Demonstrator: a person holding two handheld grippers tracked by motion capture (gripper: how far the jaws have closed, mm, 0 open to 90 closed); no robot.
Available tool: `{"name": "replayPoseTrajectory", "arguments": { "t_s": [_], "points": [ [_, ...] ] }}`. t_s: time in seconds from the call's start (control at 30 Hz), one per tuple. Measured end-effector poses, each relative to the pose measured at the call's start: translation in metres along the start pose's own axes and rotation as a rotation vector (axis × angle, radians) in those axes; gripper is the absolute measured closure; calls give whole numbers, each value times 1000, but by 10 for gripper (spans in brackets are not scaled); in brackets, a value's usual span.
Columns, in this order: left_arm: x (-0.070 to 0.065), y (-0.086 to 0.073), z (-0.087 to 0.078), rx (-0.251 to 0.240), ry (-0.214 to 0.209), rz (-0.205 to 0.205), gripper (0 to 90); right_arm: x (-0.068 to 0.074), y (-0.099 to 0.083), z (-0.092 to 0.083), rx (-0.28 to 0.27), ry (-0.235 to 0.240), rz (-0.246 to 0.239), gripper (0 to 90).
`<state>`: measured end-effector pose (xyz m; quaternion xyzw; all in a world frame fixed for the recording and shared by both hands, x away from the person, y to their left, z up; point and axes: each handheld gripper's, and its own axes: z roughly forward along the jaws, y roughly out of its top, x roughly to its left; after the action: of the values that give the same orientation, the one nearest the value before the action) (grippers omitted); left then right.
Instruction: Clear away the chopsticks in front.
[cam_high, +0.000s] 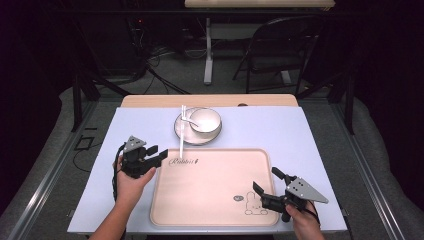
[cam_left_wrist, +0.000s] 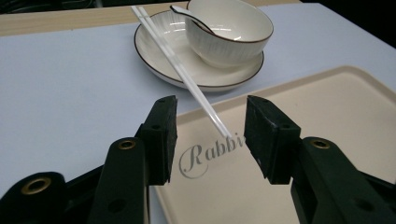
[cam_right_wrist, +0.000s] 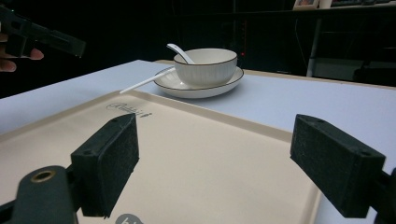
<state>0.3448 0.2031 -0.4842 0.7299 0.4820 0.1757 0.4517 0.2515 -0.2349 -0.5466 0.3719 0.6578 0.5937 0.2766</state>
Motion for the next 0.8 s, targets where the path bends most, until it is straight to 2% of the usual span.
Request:
{"name": "replayPoseTrajectory", "arguments": {
  "t_s": [0.2, 0.3, 0.5, 0.67, 0.8],
  "points": [
    [4, 18, 6, -1, 9, 17, 538, 1, 0, 1, 2, 7, -3, 147],
    [7, 26, 10, 4, 6, 10, 534, 1, 0, 1, 4, 10, -13, 147],
    [15, 38, 20, 43, -2, -28, 528, 0, 0, 0, 5, 5, -5, 147],
    [23, 47, 32, 72, 26, -85, 526, 0, 1, -1, 2, 5, -11, 147],
    [28, 55, 40, 78, 20, -94, 521, 0, 1, 0, 3, 2, -6, 147]
  ]
}}
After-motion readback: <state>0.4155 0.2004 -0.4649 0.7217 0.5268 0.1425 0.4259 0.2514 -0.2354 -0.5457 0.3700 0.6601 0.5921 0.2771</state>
